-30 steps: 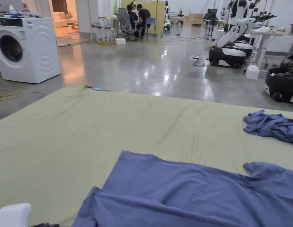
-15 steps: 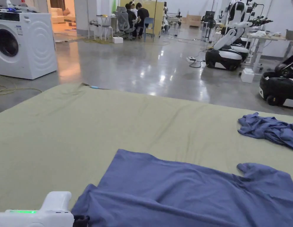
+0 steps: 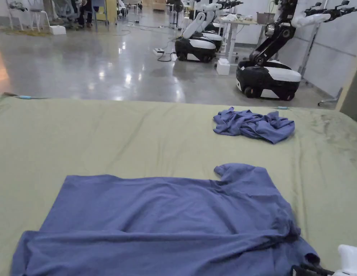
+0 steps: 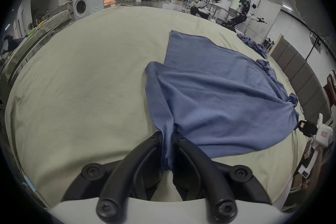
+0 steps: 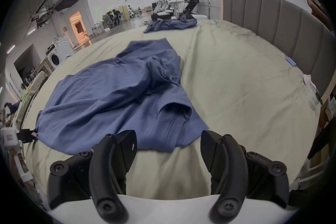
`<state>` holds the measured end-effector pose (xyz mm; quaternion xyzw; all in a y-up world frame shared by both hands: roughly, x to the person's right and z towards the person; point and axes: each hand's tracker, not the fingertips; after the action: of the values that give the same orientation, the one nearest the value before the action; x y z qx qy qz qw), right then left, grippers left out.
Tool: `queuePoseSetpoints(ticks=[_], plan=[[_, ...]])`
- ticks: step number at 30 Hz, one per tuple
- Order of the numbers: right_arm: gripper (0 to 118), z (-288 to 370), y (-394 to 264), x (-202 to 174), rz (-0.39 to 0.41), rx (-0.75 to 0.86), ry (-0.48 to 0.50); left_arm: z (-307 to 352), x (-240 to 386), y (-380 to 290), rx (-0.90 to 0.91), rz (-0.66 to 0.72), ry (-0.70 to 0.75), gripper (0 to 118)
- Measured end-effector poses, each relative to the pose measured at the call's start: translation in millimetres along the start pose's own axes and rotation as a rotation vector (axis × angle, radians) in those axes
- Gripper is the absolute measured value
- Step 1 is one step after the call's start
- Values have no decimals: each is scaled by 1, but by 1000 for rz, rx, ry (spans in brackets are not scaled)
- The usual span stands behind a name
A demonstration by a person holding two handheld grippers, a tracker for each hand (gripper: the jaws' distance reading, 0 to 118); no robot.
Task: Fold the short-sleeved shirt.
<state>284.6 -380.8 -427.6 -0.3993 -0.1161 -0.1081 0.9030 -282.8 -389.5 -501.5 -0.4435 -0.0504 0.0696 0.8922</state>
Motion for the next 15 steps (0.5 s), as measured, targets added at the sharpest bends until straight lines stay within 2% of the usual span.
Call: queuePoseSetpoints(ticks=[2,3,6,9,15], plan=[[75,-15,3,-2,22,-65,34,0,-2,0,-2,8,-9,10],[59,-20,5,-4,27,-68,49,0,-3,1,-4,13,-11,10],[15,-9,11,-11,78,5,-9,3,-2,2,-1,30,-10,10],[15,0,13,-7,82,-23,26,11,1,4,9,30,-6,10],[15,56,5,-7,64,84,55,59,10,5,88,-21,-34,10]])
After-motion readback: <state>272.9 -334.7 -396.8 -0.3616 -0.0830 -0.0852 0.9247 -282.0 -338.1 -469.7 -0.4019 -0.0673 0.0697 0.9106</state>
